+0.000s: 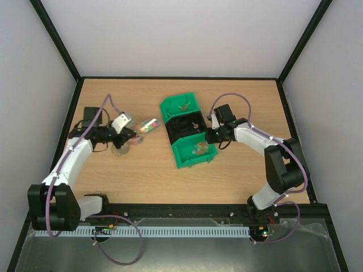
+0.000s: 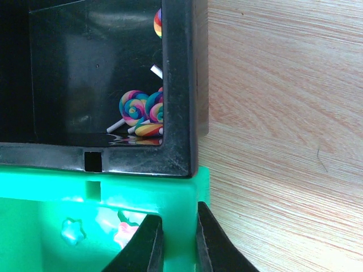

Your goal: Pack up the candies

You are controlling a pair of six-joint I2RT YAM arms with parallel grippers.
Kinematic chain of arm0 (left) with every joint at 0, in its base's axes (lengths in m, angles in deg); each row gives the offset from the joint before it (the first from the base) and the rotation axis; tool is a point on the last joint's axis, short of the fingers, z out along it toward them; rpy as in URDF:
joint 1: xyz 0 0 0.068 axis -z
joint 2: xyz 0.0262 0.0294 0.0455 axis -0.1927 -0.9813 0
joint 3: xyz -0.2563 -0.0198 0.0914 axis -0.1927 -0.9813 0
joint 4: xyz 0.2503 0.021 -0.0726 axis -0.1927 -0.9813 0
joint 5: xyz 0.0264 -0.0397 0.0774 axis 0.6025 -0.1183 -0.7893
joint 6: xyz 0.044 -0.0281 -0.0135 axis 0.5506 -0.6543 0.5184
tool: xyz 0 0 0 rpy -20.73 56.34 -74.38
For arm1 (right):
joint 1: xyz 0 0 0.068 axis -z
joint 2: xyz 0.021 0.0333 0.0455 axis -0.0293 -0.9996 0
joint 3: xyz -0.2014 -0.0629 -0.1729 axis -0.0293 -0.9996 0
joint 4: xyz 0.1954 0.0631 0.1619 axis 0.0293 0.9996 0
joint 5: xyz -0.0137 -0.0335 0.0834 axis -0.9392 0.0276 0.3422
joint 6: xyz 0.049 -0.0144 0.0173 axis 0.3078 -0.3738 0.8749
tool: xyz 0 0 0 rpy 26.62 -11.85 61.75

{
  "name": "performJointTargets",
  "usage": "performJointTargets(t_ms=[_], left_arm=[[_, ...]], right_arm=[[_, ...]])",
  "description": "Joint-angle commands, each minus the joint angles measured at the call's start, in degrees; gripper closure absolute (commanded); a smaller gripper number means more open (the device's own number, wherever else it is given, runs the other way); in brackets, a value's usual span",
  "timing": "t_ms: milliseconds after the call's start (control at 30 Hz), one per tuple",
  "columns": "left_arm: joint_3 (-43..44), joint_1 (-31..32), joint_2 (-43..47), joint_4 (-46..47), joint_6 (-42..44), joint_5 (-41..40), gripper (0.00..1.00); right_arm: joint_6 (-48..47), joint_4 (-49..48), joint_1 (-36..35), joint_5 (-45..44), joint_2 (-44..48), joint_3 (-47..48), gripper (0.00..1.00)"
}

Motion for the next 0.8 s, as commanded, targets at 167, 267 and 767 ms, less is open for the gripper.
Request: performJointTargets(t_ms=[167,267,767], left_arm=[[6.58,-16.08,0.55,-23.32,17.00,-3.43,0.98],[7.09,-17.90,0.51,-25.88,19.74,-6.26,0.98],[7.83,-14.09,-3.78,-23.85,15.05,-18.10,0.98]], right_arm=[[0.08,-1.13,0.53,0.50,-0.36,1.47,0.99],[0.37,-1.52,0.53,0.82,-0.51,1.48,0.99],[1.27,-1.90,0.62,1.29,0.05,0.99,0.99]])
